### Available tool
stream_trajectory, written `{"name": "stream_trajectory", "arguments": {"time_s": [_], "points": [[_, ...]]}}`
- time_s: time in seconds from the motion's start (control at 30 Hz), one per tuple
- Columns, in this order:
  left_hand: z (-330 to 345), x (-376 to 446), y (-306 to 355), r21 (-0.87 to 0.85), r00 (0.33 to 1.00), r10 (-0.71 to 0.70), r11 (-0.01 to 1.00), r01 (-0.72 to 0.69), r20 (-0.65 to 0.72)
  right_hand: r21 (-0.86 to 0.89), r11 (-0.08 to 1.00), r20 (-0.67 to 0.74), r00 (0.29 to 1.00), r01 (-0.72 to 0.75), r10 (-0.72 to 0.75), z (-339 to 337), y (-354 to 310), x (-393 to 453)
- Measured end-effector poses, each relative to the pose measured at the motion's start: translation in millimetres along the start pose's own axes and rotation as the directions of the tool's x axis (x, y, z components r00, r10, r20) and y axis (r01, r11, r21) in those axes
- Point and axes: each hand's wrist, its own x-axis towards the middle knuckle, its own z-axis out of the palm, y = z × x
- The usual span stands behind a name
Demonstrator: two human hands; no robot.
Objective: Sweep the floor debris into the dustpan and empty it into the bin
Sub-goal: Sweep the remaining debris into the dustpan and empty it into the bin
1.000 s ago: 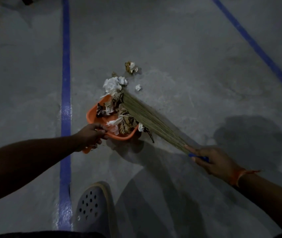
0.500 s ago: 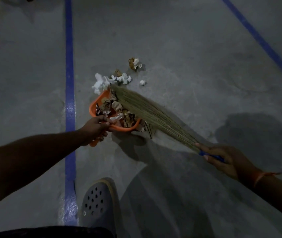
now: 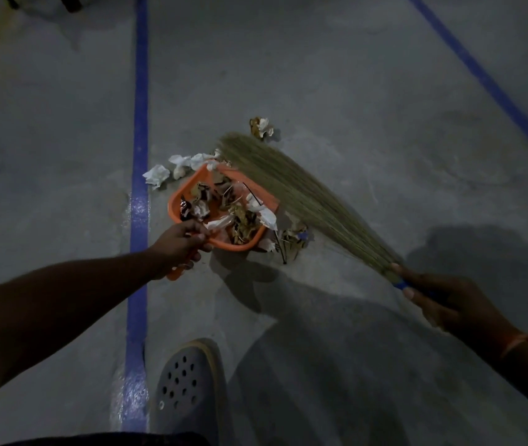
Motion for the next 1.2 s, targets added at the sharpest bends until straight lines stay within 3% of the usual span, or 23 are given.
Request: {"name": "stream_trajectory", "arguments": {"time_s": [0.23,0.63,1.0,1.2], "points": [[-3,-3,2,-0.007,1.000,0.027,1.000,-0.027,-0.006,0.021,1.000,-0.027,1.000,0.008,-0.007,4,-4,15],[-9,-1,3,-0.018,0.997,0.079,0.997,-0.078,0.024,0.218,0.967,-0.034,0.990,-0.130,0.140,13,-20,38],[-65,4,-8,-0.085,0.992,0.123,0.989,-0.124,-0.018,0.215,0.973,-0.233,0.962,-0.090,0.140,21,-44,162],[-114,-3,-27,-0.053,0.993,0.086,0.994,-0.091,-0.086,0.054,0.988,-0.224,0.963,-0.145,0.153,21,-41,219]]}}
